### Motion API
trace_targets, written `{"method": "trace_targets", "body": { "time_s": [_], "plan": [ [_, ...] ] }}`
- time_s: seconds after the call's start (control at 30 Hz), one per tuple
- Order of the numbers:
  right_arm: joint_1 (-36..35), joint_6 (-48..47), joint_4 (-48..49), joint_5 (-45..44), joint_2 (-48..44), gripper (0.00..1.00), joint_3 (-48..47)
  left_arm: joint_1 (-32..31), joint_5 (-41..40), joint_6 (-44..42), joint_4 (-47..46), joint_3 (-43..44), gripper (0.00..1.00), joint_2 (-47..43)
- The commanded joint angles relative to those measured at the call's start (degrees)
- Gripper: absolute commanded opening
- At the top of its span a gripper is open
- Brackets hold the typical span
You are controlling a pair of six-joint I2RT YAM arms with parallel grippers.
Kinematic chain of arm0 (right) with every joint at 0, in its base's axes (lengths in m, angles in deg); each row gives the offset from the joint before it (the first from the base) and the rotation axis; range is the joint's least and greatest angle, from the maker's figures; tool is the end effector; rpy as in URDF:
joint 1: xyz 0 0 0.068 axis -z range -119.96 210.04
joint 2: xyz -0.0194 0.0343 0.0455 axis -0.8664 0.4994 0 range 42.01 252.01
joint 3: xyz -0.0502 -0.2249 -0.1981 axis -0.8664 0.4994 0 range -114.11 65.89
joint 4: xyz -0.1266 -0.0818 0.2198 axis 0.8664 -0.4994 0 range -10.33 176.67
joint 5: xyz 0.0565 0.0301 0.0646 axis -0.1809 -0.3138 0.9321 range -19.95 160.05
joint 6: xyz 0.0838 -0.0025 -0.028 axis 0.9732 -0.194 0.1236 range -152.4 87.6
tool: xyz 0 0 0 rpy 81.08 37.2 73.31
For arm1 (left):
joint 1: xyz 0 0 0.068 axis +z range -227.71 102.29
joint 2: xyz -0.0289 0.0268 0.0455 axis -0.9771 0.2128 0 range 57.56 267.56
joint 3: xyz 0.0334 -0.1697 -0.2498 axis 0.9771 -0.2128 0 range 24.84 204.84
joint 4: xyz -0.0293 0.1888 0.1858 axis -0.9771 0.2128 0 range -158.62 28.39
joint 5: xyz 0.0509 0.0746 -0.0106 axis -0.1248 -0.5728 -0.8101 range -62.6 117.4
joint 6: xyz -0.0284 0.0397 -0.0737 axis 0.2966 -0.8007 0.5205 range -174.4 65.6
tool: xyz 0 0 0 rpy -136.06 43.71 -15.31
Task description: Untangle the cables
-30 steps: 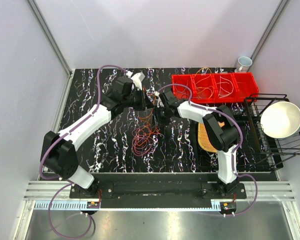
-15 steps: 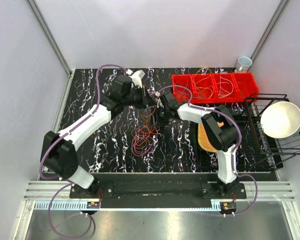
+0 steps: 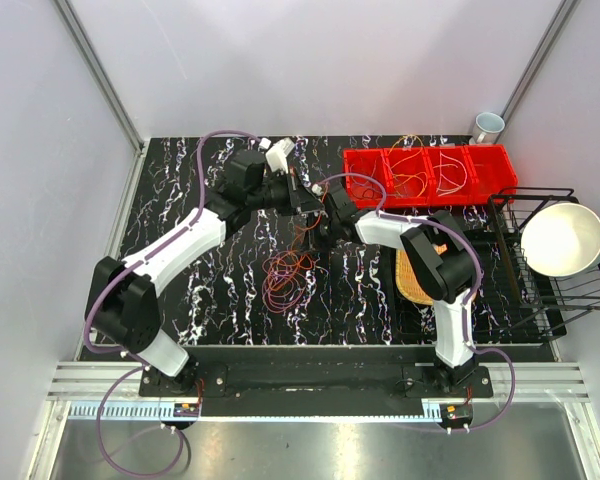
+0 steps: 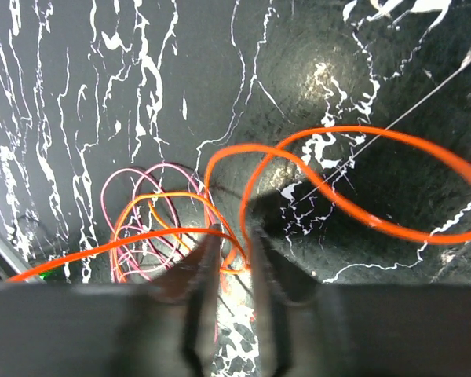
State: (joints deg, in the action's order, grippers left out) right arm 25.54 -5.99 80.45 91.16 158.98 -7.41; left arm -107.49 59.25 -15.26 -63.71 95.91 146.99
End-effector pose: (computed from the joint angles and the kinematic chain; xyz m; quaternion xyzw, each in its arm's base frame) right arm 0.3727 0.2906 0.1353 -0.1278 0.9167 0.3192 0.2034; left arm 0.3292 -0.2359 0.3319 0.0849 0.8128 -0.4882 0.3065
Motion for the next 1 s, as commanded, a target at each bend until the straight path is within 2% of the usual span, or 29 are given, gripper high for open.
{"method": "trace_targets", "body": {
  "time_s": [0.0,0.07,0.17,0.2,0.23,0.3,0.33,0.4,0.43,0.53,0.67,0.83,0.97],
  "plan": [
    [-0.39,0.66,1.74,-0.01,0.72,0.15,0.17,0.16,2.51,0.24,-3.68,-0.4,0.0,-0.04],
    [-0.48,0.66,1.65,-0.01,0.81,0.0,0.26,0.25,1.98,-0.11,-2.8,-0.23,0.0,0.04],
    [-0.39,1.18,1.21,-0.27,0.46,0.0,0.0,0.16,0.06,-1.51,1.04,0.82,0.02,-0.57],
    [-0.39,1.27,0.51,-0.27,0.11,0.0,-0.53,0.25,-2.74,-2.74,2.98,1.44,0.12,-0.83],
    [-0.39,1.27,-0.02,-0.45,-0.33,0.0,-0.97,0.16,-4.16,-3.44,4.83,2.05,0.19,-1.36],
    [-0.22,1.27,-2.03,-0.36,-2.7,0.0,-2.28,0.25,-8.71,-6.07,10.28,3.72,0.29,-3.9],
    [-0.04,1.45,-2.83,-0.19,-5.06,0.0,-2.81,0.34,-10.48,-6.96,12.04,4.51,0.45,-5.04],
    [0.48,1.71,-5.36,-0.18,-7.62,0.0,-4.91,0.42,-16.0,-9.41,17.84,5.13,0.64,-8.91],
    [1.18,1.62,-6.34,-0.18,-8.85,0.0,-5.88,0.6,-17.52,-10.12,19.51,5.22,0.78,-10.4],
    [2.59,1.62,-11.0,-1.06,-14.29,0.0,-10.19,2.0,-22.27,-12.76,24.61,3.65,0.97,-16.99],
    [6.45,1.62,-15.57,-1.59,-18.26,0.0,-15.2,4.64,-27.71,-16.19,31.81,0.48,0.99,-26.82],
    [9.89,-0.39,-21.02,-3.43,-21.08,0.0,-23.54,5.44,-33.07,-19.71,38.85,-4.6,0.99,-34.48],
    [12.35,-2.86,-25.06,-6.24,-20.38,0.0,-31.09,5.52,-33.17,-20.33,38.86,-10.5,0.99,-41.07]
  ]
}}
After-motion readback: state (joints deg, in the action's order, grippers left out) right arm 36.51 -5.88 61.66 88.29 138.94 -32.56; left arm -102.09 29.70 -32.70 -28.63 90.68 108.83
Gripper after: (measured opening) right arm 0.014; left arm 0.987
